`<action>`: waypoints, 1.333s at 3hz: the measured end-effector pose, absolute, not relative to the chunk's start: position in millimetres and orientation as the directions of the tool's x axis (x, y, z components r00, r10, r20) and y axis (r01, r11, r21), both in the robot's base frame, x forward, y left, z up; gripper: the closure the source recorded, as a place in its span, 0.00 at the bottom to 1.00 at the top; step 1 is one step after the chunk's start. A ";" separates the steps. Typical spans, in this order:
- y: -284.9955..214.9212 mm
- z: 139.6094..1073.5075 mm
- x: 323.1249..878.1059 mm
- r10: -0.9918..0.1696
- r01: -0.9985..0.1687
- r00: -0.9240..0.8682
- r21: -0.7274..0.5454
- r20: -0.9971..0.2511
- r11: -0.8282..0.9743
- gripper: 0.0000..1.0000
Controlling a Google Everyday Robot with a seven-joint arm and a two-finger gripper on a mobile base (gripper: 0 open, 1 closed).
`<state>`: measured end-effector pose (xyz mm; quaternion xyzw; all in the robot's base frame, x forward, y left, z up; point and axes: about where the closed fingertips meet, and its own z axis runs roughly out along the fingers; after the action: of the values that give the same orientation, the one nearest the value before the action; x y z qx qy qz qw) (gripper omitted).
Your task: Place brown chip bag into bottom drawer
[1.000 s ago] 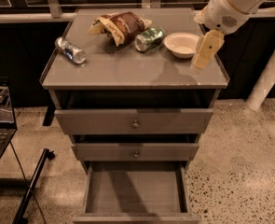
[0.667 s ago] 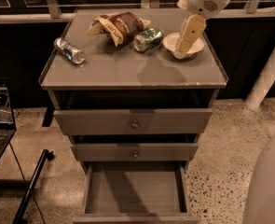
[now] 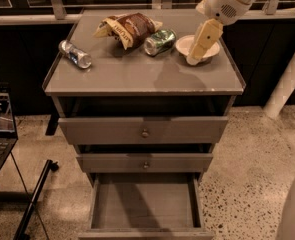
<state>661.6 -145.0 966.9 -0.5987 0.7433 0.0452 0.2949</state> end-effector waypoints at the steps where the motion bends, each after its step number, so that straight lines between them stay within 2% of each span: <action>1: -134.0 963.3 689.7 -0.812 -0.886 -0.134 -0.298 -0.568 0.355 0.00; 4: -58.6 960.0 796.1 -0.727 -0.849 -0.064 -0.346 -0.684 0.400 0.00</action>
Offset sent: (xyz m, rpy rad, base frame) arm 0.1284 0.0623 0.0144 0.2378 -0.1999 -0.0835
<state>796.1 -58.6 960.0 -0.5427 0.7256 0.0732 0.4167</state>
